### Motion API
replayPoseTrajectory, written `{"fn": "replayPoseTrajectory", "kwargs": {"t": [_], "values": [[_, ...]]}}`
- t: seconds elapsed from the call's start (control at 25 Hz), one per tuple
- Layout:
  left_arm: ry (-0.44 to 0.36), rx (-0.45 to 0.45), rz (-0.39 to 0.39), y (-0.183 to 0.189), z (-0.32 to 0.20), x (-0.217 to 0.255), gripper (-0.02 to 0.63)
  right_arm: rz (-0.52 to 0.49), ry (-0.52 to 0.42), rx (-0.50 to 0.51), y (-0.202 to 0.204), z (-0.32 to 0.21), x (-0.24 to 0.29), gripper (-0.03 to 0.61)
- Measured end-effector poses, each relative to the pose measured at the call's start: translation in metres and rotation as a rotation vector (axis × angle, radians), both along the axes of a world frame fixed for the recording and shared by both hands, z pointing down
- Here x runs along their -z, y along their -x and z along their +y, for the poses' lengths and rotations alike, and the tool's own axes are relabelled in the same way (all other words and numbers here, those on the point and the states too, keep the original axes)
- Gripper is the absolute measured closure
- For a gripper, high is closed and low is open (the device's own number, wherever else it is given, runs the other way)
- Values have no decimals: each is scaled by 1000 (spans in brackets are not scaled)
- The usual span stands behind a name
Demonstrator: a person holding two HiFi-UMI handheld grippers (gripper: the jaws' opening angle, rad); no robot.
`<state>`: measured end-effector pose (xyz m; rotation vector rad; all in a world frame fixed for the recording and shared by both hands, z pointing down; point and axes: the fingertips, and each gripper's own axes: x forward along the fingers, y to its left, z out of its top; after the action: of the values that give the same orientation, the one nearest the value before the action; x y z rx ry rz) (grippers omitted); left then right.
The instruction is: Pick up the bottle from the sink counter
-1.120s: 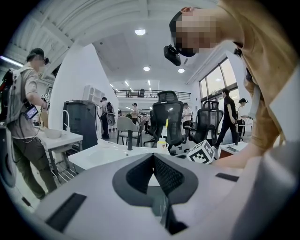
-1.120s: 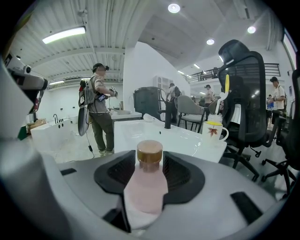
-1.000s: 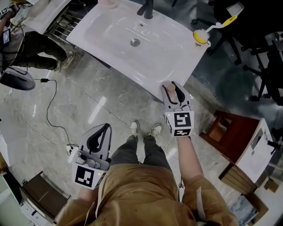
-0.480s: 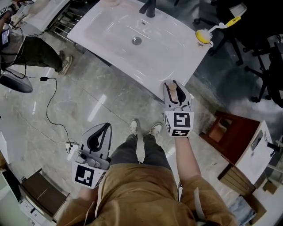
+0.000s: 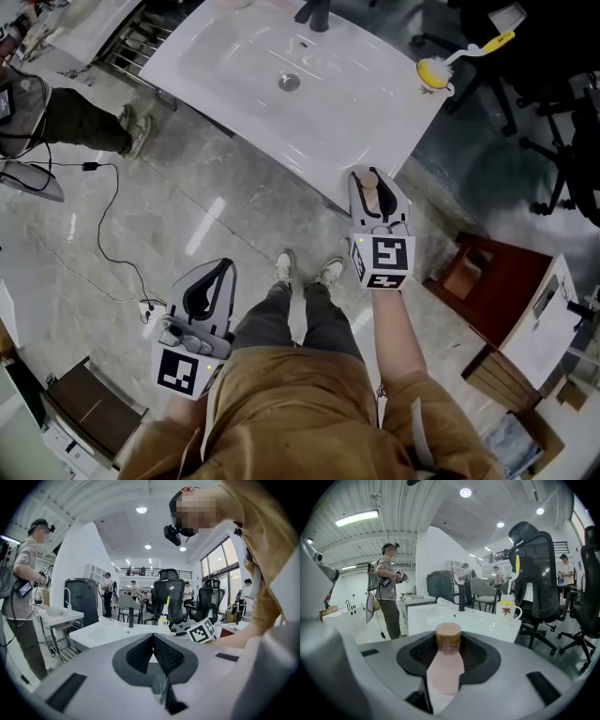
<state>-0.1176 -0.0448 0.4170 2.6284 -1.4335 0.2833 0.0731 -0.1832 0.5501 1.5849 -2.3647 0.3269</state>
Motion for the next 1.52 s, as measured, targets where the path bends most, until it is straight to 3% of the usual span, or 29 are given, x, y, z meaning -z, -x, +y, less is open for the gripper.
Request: {"fn": "replayPoseTrajectory", "kwargs": {"t": [0.56,1.52], "values": [[-20,-19,14,-7,-11,6,612,-13,-4,-8,-10,-4,17,439],[-129,-48,80,-22,-27,50,612,-50,-105,43,-18,12,125,439]]}}
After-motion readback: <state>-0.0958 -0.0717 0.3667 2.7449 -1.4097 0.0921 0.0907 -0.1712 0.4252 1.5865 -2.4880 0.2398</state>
